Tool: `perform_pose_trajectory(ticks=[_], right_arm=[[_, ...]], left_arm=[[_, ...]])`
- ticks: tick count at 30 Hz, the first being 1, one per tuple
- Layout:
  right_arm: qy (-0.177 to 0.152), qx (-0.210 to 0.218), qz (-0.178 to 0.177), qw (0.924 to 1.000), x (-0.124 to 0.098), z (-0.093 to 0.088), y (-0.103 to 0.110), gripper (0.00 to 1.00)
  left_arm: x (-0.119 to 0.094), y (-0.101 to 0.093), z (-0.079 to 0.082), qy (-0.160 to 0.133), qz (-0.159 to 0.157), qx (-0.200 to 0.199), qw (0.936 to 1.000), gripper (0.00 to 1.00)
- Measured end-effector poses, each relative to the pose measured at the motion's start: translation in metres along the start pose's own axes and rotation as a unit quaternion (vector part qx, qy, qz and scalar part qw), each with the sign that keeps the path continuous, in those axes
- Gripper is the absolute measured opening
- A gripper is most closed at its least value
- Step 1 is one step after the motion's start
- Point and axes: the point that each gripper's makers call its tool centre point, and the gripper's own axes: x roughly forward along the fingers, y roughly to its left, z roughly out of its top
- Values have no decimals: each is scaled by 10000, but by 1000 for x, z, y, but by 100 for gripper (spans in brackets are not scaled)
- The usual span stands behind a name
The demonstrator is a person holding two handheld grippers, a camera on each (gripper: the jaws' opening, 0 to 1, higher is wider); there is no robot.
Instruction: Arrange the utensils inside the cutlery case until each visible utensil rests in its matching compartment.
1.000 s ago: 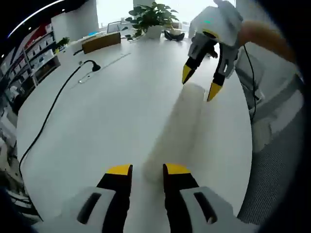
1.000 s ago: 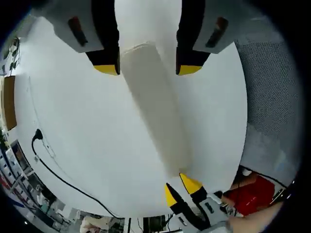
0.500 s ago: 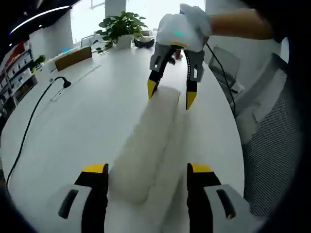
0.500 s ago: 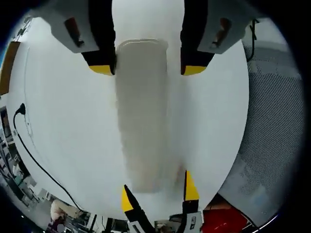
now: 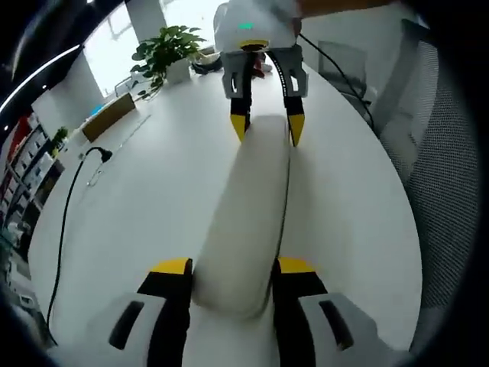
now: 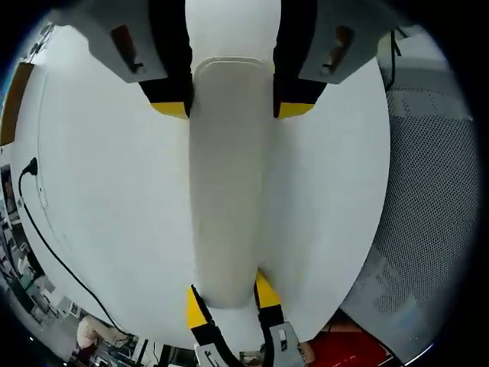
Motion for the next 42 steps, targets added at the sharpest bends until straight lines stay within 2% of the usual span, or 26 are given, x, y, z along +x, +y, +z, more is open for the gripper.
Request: perform_pose_trajectory(ticks=[13,24,33,40,42], right_arm=[[-49,-450,130,9989,8,30,44,40],[29,-421,129,9990,13,42,86,40],[94,-387,88,9992,13,40,100,39],[121,-613,147,9979,14,42,104,40],[119,-644,178,9977,14,42,103,40]], left_arm=[[-36,-47,-30,60,10,-267,9996,42],[-55,-82,-44,243,-117,-254,9993,42],[-59,-97,-43,187,-114,-209,9995,41],[-64,-107,-47,254,-156,-222,9993,41],[-64,-106,-47,243,-172,-392,9988,42]])
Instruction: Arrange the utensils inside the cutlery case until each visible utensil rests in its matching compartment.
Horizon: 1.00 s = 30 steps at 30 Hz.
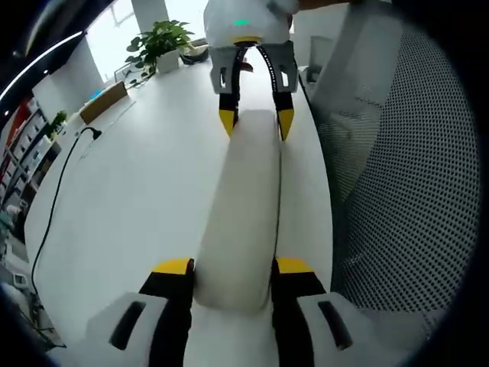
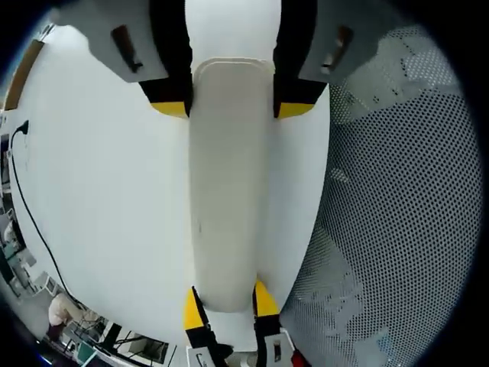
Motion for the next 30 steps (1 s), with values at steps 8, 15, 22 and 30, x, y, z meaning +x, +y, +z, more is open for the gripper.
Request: perform_pose_trajectory(ticks=[8,15,22,30], right_arm=[[-339,578,154,9976,-32,0,-1,58],[-1965,1735,-1000,9598,-126,17,-30,66],[-3199,2996,-1937,8777,-187,5,-23,75],[-3591,3995,-2695,7993,-217,-36,-6,81]], left_arm=[[-32,16,5,-557,226,-590,9964,58],[-106,45,25,-1709,1097,-2061,9572,63],[-185,77,42,-3042,2191,-3260,8679,66],[-256,87,61,-3725,3175,-3237,8097,66]])
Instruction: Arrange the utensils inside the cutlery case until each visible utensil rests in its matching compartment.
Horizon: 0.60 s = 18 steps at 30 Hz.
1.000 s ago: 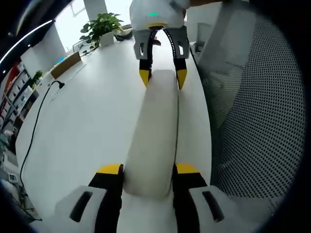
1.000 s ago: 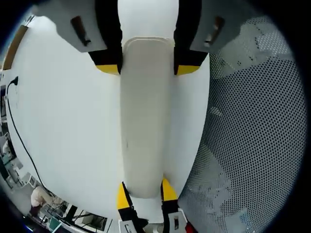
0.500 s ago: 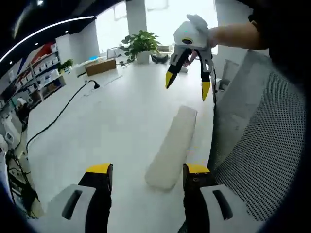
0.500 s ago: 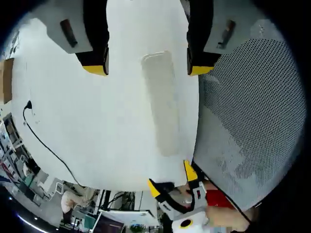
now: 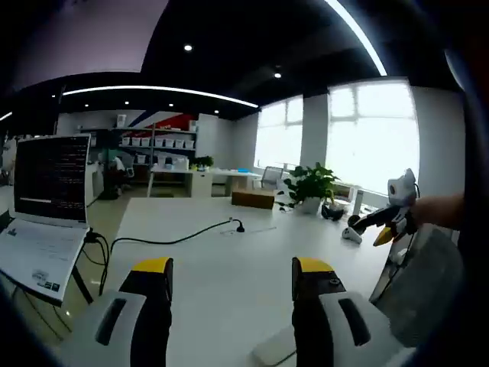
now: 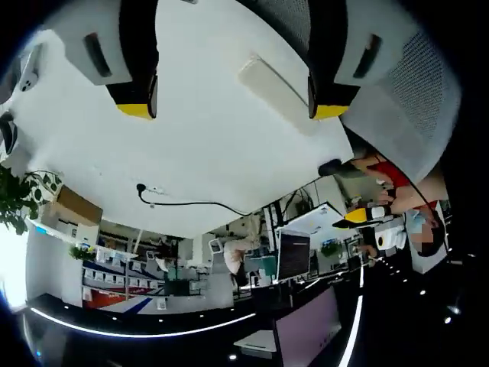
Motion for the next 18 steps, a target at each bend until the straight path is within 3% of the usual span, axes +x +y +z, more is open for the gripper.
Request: perform_pose_trajectory(ticks=[3,5,10,13,16,18], right_arm=[[-186,98,-202,9996,-11,0,-1,82],[-378,530,-194,9977,-18,0,6,84],[-692,1023,-468,9912,-29,-4,1,86],[-698,1124,-462,9901,-32,-6,1,92],[-680,1152,-325,9905,-32,-7,12,94],[-698,1079,-399,9909,-33,-7,13,96]], left_arm=[[-9,1,7,-87,195,23,9998,67],[-14,4,10,-185,421,6,9989,69],[-20,6,3,-202,636,-108,9977,71],[-23,-6,-12,197,320,-159,9992,73],[-30,-6,-12,72,407,-282,9987,74],[-33,-7,-15,21,448,-418,9981,83]])
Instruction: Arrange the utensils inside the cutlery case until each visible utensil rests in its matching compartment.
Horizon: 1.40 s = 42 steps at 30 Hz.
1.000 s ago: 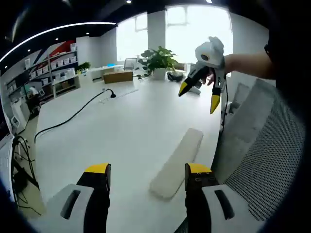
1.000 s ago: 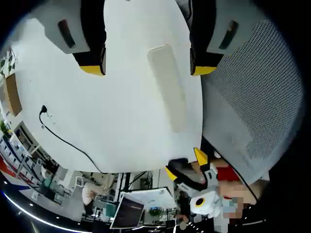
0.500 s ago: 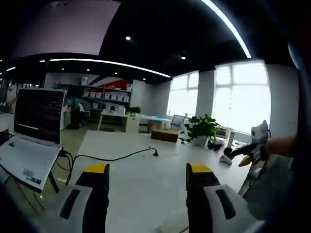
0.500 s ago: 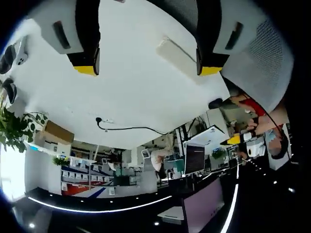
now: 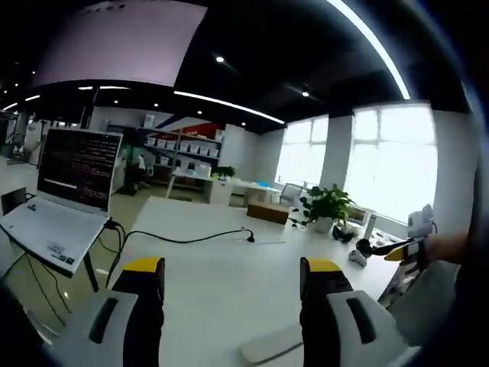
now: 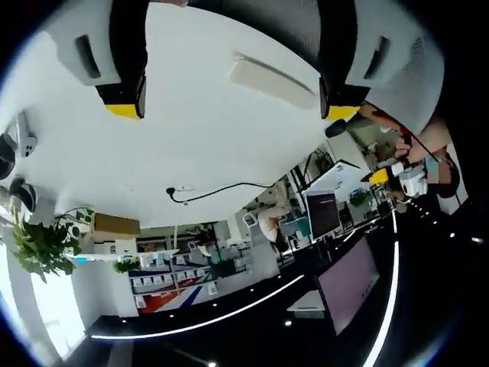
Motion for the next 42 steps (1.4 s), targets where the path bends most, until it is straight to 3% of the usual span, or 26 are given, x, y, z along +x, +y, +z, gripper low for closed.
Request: perform_pose_trajectory(ticks=[3,12,17,21,25,31,42], right_arm=[[-138,94,-79,9998,0,3,1,99],[-156,-88,-181,9997,-2,10,2,99],[-186,-411,-229,9987,-1,15,8,99],[-15,-582,-193,9981,1,10,11,99],[-85,-697,-260,9972,1,12,12,99],[197,-935,-220,9952,7,-5,13,96],[345,-1005,-158,9942,6,-12,16,94]], left_arm=[[-2,1,-5,-23,72,-128,9999,100],[-5,-7,-22,138,96,-385,9991,100],[-5,-10,-14,31,81,-419,9991,100],[-1,-16,-19,158,0,-409,9990,99],[0,-16,-21,166,-7,-297,9994,99],[0,-23,-38,490,-198,-433,9977,99],[-2,-23,-40,509,-232,-423,9975,97]])
